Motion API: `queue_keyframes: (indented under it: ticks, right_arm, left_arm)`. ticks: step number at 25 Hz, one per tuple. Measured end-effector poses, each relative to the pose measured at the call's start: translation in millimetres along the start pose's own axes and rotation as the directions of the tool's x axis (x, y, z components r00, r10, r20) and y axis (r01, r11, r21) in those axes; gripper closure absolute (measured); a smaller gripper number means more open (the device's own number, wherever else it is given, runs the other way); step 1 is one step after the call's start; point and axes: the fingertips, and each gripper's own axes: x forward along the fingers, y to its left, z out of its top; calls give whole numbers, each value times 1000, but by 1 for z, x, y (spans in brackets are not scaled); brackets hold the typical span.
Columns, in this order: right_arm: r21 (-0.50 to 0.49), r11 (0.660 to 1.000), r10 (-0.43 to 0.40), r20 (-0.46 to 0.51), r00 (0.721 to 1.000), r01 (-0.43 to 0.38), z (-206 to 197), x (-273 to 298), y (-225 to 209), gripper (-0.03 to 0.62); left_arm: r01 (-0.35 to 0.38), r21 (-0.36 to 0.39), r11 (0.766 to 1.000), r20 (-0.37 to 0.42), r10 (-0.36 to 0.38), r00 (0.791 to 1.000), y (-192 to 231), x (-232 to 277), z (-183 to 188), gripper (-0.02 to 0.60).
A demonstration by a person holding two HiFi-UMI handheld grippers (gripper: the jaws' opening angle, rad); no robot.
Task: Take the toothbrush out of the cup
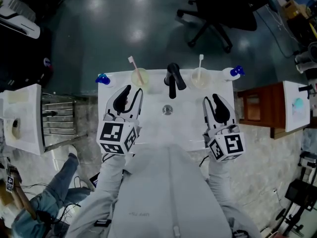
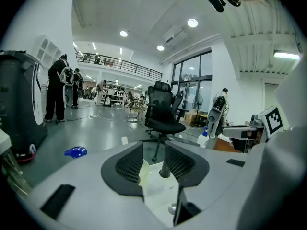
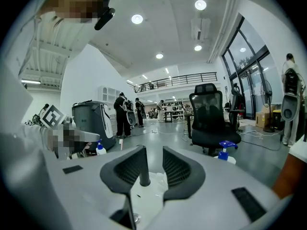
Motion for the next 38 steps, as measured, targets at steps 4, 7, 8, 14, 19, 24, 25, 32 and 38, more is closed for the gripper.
queue_keyframes:
  ticks: [4,7,8,14,19,24,25,32,38]
  right_arm:
    - [6,1000,7,-11,1000,-7,-4,2,2,488]
    - [15,1000,4,-20,1000,-4,-8,3,3,488]
    - [19,1000,3,-23,1000,-3,-9,3,3,487]
    - [32,999,6,-44,999,-4,-18,7,6,488]
    - [36,999,15,-58,998,-13,-25,14,6,488]
    - [47,999,9,-76,997,-5,-31,17,5,488]
    - [50,999,6,-81,997,-2,-32,17,4,488]
    - [70,997,-26,-115,993,34,-44,14,-5,488]
    - [79,995,-49,-136,990,60,-52,10,-10,487]
  left_arm:
    - [-6,2,1000,5,6,1000,7,9,1,440]
    - [-11,-1,1000,8,11,1000,14,18,3,439]
    - [-12,-4,1000,7,12,1000,16,21,3,439]
    - [-21,-30,999,-12,20,1000,31,42,-6,437]
    - [-31,-40,999,-38,29,999,43,62,-17,437]
    - [-41,-48,998,-70,37,997,57,80,-27,434]
    - [-42,-50,998,-77,38,996,60,83,-29,434]
    - [-33,-71,997,-126,24,992,67,103,-45,433]
    - [-26,-72,997,-152,14,988,69,116,-54,433]
